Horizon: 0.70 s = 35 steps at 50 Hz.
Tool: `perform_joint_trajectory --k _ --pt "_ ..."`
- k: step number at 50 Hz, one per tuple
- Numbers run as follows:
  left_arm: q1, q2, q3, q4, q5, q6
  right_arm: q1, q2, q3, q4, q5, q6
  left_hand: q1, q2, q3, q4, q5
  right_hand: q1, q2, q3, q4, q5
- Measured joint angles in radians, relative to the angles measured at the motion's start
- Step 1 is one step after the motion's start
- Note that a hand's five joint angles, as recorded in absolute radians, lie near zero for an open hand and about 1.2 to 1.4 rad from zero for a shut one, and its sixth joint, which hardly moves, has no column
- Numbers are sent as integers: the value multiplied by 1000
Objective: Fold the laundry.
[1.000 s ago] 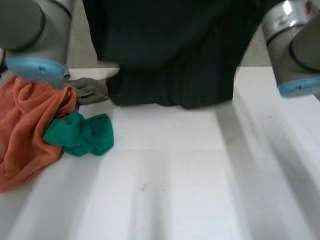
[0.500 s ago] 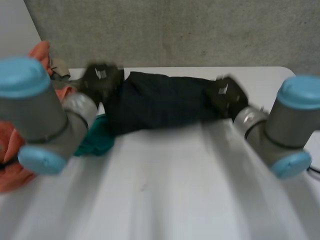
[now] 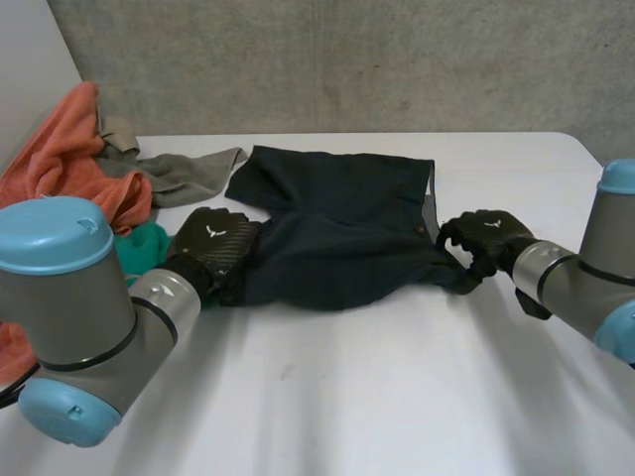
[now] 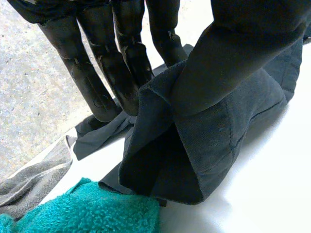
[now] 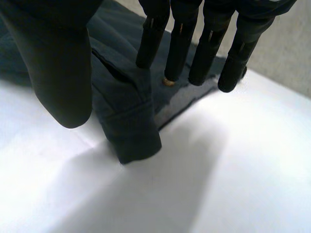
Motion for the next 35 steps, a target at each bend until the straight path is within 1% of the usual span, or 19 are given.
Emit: perform_joint_trajectory --k 7,14,19,21,22,23,24,27,28,31,33,34,35 --pt "4 2 4 -13 1 -6 -27 35 -24 66 -44 -17 0 0 0 0 0 -14 0 0 0 9" --pt "7 4 17 -28 1 -15 -16 60 -14 33 -58 -24 0 0 0 0 0 7 14 27 25 48" --pt "9 8 23 -40 1 -20 -2 71 -5 -26 -54 -1 0 0 0 0 0 140 161 168 167 188" --pt "8 9 23 -47 2 -21 4 74 -2 -51 -48 9 0 0 0 0 0 332 363 367 367 384" --pt "7 10 23 -55 2 -21 7 75 -1 -60 -43 11 0 0 0 0 0 385 431 432 433 451" --pt "6 10 22 -63 2 -21 10 74 0 -74 -36 14 0 0 0 0 0 487 558 555 558 572" --pt "5 11 22 -70 2 -20 11 73 1 -80 -31 15 0 0 0 0 0 511 576 588 592 601" --pt "1 17 21 -105 3 -17 15 61 7 -95 -17 15 0 0 0 0 0 517 579 613 622 621" --pt "-3 28 20 -153 4 -10 14 38 19 -96 -12 10 0 0 0 0 0 517 579 616 625 622" --pt "-9 49 18 -232 4 5 9 -7 41 -83 -16 -12 0 0 0 0 0 517 579 616 626 624" --pt "-12 68 15 -294 4 18 2 -45 59 -61 -26 -44 0 0 0 0 0 517 579 616 626 626" --pt "-16 89 11 -356 3 32 -7 -81 77 -25 -36 -90 0 0 0 0 0 517 579 616 626 626" --pt "-17 94 10 -371 3 35 -9 -90 82 -15 -38 -104 0 0 0 0 0 517 579 616 626 626"
